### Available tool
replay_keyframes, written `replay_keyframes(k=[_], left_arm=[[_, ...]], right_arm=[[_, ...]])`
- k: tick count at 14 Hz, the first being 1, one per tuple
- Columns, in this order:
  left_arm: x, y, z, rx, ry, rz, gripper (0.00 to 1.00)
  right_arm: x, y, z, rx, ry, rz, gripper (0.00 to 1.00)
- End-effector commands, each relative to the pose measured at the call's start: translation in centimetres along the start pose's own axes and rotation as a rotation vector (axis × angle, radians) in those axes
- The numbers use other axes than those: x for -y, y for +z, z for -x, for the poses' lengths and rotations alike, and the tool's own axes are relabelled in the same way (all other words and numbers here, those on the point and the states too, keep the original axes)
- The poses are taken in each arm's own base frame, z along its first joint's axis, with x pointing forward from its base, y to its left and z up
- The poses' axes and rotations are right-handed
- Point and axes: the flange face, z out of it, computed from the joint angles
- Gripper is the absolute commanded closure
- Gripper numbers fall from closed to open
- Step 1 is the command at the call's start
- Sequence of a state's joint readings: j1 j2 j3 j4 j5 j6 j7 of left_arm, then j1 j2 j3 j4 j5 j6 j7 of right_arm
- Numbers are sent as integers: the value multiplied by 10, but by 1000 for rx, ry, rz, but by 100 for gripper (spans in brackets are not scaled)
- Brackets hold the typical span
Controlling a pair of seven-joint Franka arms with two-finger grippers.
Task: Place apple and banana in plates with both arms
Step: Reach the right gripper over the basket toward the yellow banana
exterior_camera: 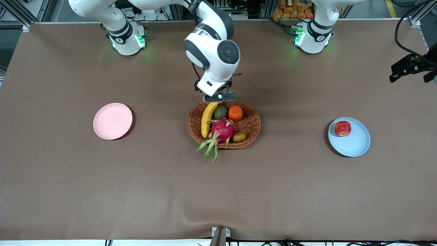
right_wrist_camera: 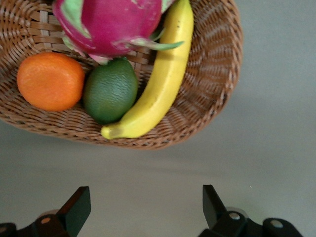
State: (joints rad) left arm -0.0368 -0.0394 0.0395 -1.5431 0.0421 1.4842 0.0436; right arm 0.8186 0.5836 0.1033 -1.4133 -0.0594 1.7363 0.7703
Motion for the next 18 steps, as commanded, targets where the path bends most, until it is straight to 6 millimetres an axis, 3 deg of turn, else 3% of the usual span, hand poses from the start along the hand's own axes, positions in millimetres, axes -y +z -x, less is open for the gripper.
replay_keyframes(k=[1,4,7,10,18], left_arm=[[-2,-3,-2,-12,-5,-5,0],[-5,-3,-5,-12,1,-5,0],[-3,-1,-5,-9,0,-5,0],[-2,1,-6,-3,-3,-5,0],[-5,7,-6,17,4,-3,0]], right_arm=[[29,5,-11,-83,50,16,0],[50,16,-3,-143,54,34,1],[66,31,8,-181,9,95,13],[78,52,14,-190,17,130,17],[77,67,9,-215,8,182,38]])
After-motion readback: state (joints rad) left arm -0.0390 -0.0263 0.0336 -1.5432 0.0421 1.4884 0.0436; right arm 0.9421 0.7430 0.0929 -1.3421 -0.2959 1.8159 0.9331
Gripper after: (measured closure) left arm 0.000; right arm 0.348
